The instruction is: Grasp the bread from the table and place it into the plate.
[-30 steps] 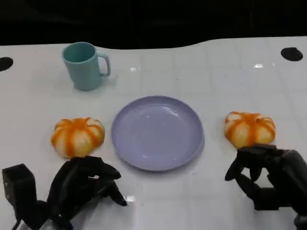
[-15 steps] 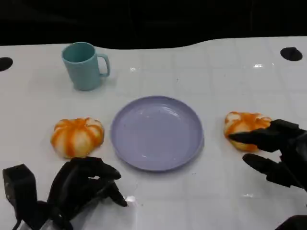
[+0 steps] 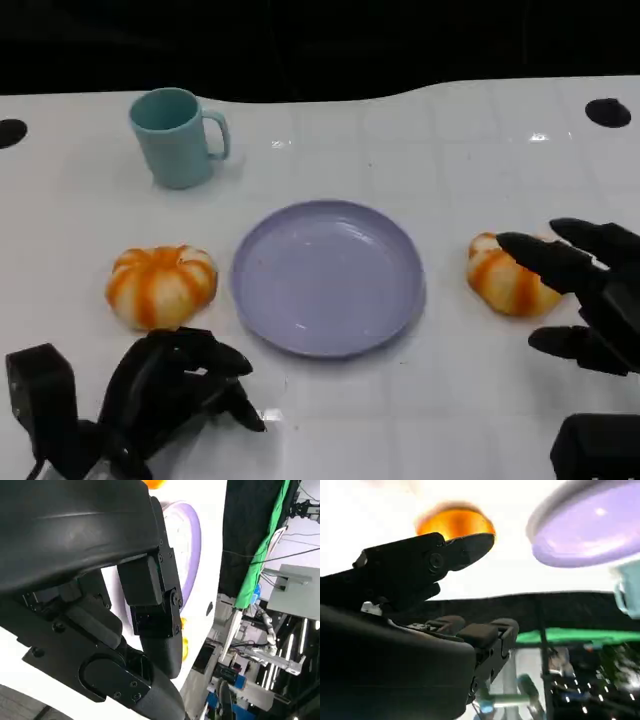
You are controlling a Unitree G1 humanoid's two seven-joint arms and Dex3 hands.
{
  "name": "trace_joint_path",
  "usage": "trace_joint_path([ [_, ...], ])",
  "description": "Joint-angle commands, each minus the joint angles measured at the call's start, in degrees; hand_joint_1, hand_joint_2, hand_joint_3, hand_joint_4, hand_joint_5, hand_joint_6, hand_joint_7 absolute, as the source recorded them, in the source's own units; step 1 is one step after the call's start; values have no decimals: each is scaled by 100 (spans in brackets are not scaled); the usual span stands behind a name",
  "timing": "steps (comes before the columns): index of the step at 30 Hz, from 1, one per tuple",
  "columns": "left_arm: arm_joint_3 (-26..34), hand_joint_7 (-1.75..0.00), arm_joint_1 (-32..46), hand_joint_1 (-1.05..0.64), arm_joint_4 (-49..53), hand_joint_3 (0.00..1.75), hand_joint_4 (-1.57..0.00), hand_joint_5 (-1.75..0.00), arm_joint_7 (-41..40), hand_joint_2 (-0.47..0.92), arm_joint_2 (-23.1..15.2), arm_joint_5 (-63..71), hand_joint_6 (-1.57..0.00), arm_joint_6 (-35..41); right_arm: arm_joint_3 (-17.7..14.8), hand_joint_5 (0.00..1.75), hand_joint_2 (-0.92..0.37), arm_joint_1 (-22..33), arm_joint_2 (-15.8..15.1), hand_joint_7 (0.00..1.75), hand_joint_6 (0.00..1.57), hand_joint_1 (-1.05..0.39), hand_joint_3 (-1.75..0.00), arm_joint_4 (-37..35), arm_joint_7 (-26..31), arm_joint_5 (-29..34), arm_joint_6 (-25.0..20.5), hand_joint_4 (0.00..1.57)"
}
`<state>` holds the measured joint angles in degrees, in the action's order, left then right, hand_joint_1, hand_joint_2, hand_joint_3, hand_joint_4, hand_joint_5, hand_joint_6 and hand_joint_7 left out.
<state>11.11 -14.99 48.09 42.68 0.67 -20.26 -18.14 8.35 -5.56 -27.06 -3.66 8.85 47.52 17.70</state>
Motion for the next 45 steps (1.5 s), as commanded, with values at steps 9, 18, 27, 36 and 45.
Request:
trace_joint_path([
  [9,-10,-20,1,-105,17,0,-157,-58,-15,73,-65,64,-157,-127,677,10,-83,-967,-33,0,20,-52,0,-1036,-60,380,-437,10],
  [18,5,-20,-15,-105,37,0,-157,-58,-2,73,-58,55,-157,-112,1188,13,-83,-1741,302,1,22,-49,0,-2311,319,463,-657,14],
  [27,12,-21,10,-105,-1,0,-157,-58,-13,73,-64,52,-157,-102,1632,13,-83,-2503,652,0,23,-43,0,-3740,634,394,-722,17],
  [36,34,-20,61,-105,-75,0,-157,-58,25,72,-56,-12,-157,-22,1949,13,-81,-3119,980,1,26,-39,0,-4963,837,350,-876,21],
  [45,-3,-21,145,-105,-238,0,-157,-59,-64,72,-53,37,-157,42,2141,17,-84,-3520,1085,4,38,-34,-1,-5913,1244,188,-696,41],
])
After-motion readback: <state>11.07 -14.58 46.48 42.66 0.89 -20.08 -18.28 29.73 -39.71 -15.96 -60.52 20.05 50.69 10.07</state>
